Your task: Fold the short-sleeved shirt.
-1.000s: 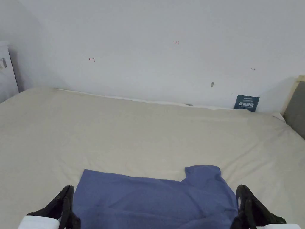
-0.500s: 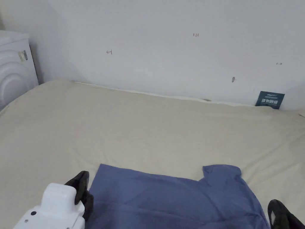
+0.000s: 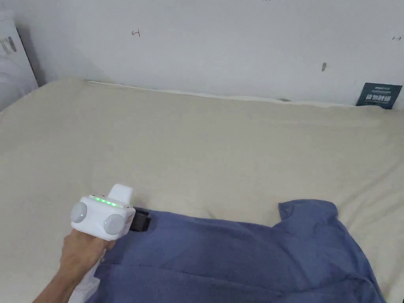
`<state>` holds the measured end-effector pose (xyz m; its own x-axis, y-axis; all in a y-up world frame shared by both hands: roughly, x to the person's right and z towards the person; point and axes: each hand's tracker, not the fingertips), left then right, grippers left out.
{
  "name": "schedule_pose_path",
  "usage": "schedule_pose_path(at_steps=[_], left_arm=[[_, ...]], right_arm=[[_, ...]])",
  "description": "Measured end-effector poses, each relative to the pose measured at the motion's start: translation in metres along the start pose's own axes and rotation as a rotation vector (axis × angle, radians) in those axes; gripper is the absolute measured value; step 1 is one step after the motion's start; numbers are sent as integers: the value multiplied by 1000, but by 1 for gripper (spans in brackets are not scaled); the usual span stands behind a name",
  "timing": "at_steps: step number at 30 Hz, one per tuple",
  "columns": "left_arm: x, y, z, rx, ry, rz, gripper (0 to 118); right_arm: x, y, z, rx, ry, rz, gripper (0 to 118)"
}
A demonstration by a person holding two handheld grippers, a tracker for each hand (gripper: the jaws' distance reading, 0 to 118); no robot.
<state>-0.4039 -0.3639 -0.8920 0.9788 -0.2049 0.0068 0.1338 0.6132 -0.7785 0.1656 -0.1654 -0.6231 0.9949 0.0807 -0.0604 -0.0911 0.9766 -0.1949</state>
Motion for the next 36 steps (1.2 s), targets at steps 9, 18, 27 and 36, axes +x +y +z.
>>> schedule_pose_path(at_steps=[9, 18, 27, 36], left_arm=[[4, -9, -20, -31, -93, 121, 65], [20, -13, 48, 128, -261, 260, 5], [26, -9, 87, 177, -303, 364, 5], [19, -2, 77, 161, -256, 318, 5]], right_arm=[[20, -12, -20, -69, -35, 47, 0], [55, -20, -167, -307, 149, 48, 102], [98, -48, -396, -762, 172, -48, 107], [86, -60, -423, -855, 156, 78, 21]])
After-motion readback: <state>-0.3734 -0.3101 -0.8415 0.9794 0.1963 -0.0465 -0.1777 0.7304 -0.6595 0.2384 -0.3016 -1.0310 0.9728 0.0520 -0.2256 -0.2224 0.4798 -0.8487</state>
